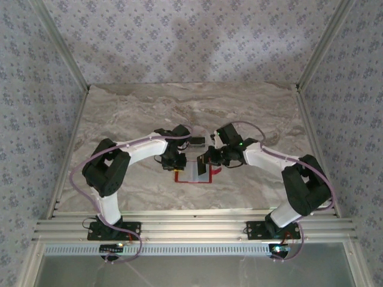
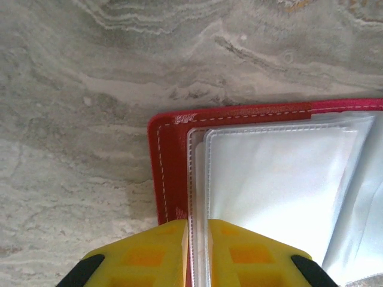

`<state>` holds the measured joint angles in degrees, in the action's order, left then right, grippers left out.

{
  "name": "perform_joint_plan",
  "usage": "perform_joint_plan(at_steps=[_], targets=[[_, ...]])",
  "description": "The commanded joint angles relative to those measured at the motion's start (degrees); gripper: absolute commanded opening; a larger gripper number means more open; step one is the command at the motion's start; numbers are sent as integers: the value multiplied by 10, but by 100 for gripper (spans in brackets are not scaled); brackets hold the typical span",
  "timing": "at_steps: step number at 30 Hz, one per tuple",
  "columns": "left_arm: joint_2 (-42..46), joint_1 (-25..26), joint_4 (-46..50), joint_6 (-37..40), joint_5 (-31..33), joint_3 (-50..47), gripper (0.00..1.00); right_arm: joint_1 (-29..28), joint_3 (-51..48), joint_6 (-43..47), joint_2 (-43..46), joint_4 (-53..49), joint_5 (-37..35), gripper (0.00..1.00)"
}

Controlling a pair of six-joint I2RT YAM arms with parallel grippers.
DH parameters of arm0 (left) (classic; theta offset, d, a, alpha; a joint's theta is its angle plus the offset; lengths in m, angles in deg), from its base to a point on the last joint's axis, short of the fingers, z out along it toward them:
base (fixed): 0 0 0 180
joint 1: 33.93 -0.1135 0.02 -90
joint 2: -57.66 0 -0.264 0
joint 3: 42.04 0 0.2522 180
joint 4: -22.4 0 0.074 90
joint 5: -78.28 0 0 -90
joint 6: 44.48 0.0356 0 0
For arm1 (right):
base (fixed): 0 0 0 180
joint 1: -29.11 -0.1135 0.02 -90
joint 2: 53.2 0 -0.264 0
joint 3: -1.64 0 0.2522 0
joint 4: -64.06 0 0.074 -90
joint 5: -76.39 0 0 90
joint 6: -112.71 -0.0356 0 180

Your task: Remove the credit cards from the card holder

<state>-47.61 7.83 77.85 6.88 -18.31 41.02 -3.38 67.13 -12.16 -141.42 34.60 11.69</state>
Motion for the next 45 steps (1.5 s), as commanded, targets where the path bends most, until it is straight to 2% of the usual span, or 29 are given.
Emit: perform_joint_plan(at_steps=[1, 8, 10, 12, 16, 19, 27, 32, 45], targets=[[32, 0, 20, -5, 7, 14, 18, 2, 40, 86, 16, -62, -20, 0], [81, -19, -6, -20, 6, -15, 19, -1, 113, 298, 6, -137, -45, 0], [101, -30, -19, -24, 5, -35, 19, -5, 123, 417, -2, -147, -28, 3], [117, -41, -25, -22, 5, -52, 19, -18, 141, 507, -13, -168, -47, 4], [141, -65, -41, -18, 5, -81, 19, -23, 231, 658, -66, -268, -77, 0], [156, -82, -52, -14, -5, -104, 19, -22, 293, 729, -111, -319, -109, 0], [174, -98, -64, -9, -17, -134, 19, -27, 422, 845, -203, -394, -165, 0], [179, -98, -65, -7, -22, -142, 19, -30, 504, 885, -254, -432, -189, 0], [187, -102, -66, -8, -20, -149, 19, -41, 649, 913, -354, -488, -191, 0]])
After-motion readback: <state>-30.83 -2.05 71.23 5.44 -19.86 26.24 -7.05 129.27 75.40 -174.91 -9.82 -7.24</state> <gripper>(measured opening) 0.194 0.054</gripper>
